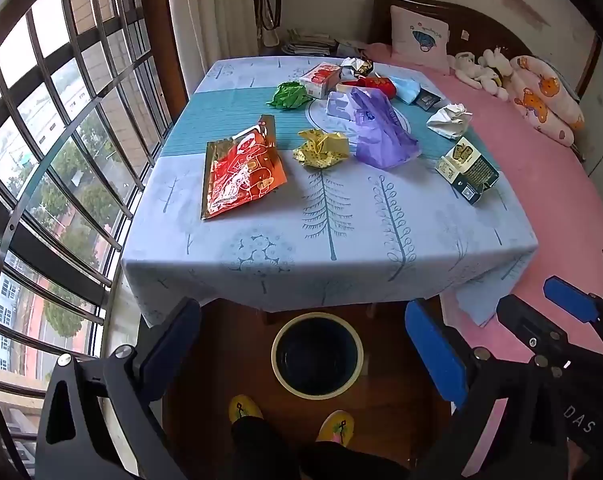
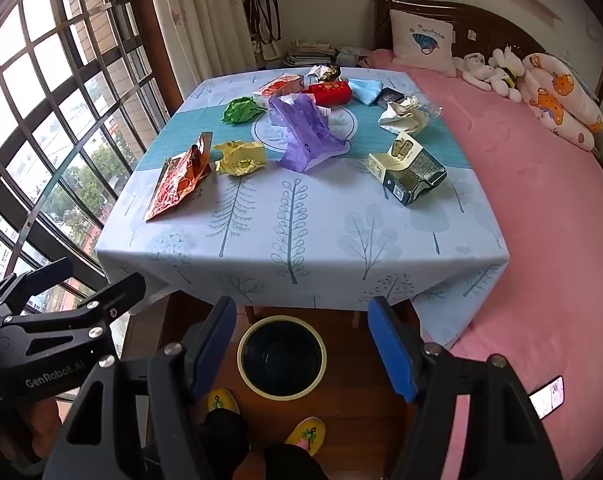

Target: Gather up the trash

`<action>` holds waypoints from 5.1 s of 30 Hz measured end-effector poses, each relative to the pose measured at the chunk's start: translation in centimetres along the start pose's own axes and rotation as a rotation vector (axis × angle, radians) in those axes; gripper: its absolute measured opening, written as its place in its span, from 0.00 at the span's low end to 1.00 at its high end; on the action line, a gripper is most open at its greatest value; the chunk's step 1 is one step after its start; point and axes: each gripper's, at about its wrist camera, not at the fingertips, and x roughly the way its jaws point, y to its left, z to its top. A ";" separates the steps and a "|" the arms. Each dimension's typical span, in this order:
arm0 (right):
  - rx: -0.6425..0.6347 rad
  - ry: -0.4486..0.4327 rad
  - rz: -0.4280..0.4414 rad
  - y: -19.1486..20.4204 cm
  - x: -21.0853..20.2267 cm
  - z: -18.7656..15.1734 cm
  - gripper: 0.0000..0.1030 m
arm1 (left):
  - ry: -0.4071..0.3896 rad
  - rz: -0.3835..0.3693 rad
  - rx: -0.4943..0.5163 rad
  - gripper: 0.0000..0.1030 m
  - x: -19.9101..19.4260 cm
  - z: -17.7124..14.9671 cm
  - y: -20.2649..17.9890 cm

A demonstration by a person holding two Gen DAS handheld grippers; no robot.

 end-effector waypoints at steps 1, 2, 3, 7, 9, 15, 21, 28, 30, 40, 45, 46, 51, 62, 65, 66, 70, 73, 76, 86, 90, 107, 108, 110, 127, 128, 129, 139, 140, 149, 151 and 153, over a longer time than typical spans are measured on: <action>-0.001 -0.001 0.000 0.1 0.0 0.0 0.67 | 0.000 0.000 0.000 0.98 0.1 -0.1 0.1; -0.001 -0.001 0.000 0.1 0.0 0.0 0.67 | 0.002 -0.001 -0.001 0.98 0.0 0.0 0.0; 0.000 -0.001 0.001 0.1 0.0 0.0 0.67 | 0.001 -0.002 -0.001 0.98 0.0 -0.1 0.1; 0.004 0.000 0.004 0.2 0.0 -0.1 0.67 | 0.005 -0.001 -0.002 0.98 0.0 0.1 -0.1; 0.004 0.000 0.005 0.1 0.0 0.1 0.67 | 0.006 -0.002 -0.003 0.98 0.0 0.2 -0.1; 0.007 0.003 0.009 0.0 0.1 0.1 0.67 | 0.008 -0.004 -0.005 0.98 0.0 0.2 0.0; 0.008 0.003 0.014 -0.3 0.0 0.1 0.67 | 0.009 -0.003 -0.007 0.98 0.0 0.3 0.0; 0.010 0.004 0.019 -0.3 0.2 0.1 0.67 | 0.005 0.002 -0.009 0.98 0.1 0.2 0.2; 0.009 0.003 0.020 -0.1 0.2 0.2 0.67 | 0.006 0.007 -0.013 0.98 0.3 0.1 -0.1; 0.014 0.009 0.031 0.7 0.6 0.3 0.67 | 0.008 0.012 -0.020 0.98 0.2 0.2 -0.1; 0.017 0.009 0.036 0.6 0.5 0.3 0.67 | 0.009 0.010 -0.019 0.98 0.2 0.2 -0.1; 0.017 0.009 0.036 0.5 0.5 0.3 0.67 | 0.008 0.011 -0.019 0.98 0.2 0.2 -0.1; 0.018 0.009 0.039 0.5 0.6 0.4 0.67 | 0.009 0.010 -0.019 0.98 0.2 0.3 0.0; 0.020 0.007 0.047 0.5 0.5 0.5 0.67 | 0.007 0.013 -0.018 0.98 0.3 0.7 -0.2; 0.019 0.007 0.050 0.5 0.5 0.7 0.67 | 0.008 0.012 -0.018 0.98 0.2 0.7 -0.2; 0.019 0.007 0.050 0.5 0.5 0.7 0.67 | 0.008 0.013 -0.019 0.98 0.2 0.7 -0.3; 0.015 0.002 0.064 0.3 0.3 1.2 0.67 | 0.010 0.017 -0.019 0.97 0.1 0.9 -0.4; 0.017 -0.007 0.072 0.3 0.1 1.5 0.67 | 0.008 0.027 -0.019 0.95 -0.1 1.2 -0.6; 0.020 -0.018 0.080 0.2 0.1 1.8 0.67 | 0.001 0.037 -0.018 0.95 -0.4 1.6 -0.6; 0.007 -0.062 0.106 0.4 -0.4 3.3 0.67 | -0.043 0.064 -0.032 0.95 -2.3 3.4 0.3; 0.008 -0.095 0.100 0.4 -0.7 4.0 0.67 | -0.052 0.070 -0.033 0.95 -2.4 4.3 0.7; 0.056 -0.097 0.024 3.3 3.2 9.4 0.67 | -0.031 0.041 -0.016 0.95 2.4 11.4 5.9; 0.065 -0.091 0.013 3.6 3.7 9.8 0.67 | -0.022 0.035 -0.011 0.95 3.0 12.1 6.3; 0.094 -0.079 0.003 4.1 4.7 10.6 0.67 | 0.002 0.024 0.011 0.95 4.5 13.5 7.1; 0.344 0.081 -0.004 6.5 14.2 13.4 0.67 | 0.322 -0.165 -0.044 0.95 18.5 18.3 13.2; 0.355 0.083 -0.002 6.6 14.4 13.5 0.67 | 0.338 -0.172 -0.056 0.95 19.3 18.5 13.5; 0.363 0.085 -0.002 6.7 14.7 13.6 0.67 | 0.355 -0.177 -0.064 0.95 20.0 18.7 13.8; 0.447 0.111 -0.032 6.0 16.1 12.8 0.67 | 0.509 -0.145 0.000 0.95 25.8 20.0 10.1; 0.454 0.114 -0.035 5.9 16.1 12.6 0.67 | 0.523 -0.131 0.011 0.95 26.4 20.0 9.7; 0.483 0.130 -0.042 5.1 16.5 12.1 0.67 | 0.586 -0.062 0.098 0.95 29.5 19.4 6.7; 0.486 0.135 -0.036 5.0 16.8 12.3 0.67 | 0.579 -0.055 0.134 0.93 29.6 19.4 6.1; 0.491 0.138 -0.027 4.9 17.1 12.5 0.67 | 0.564 -0.041 0.168 0.88 29.5 19.5 5.4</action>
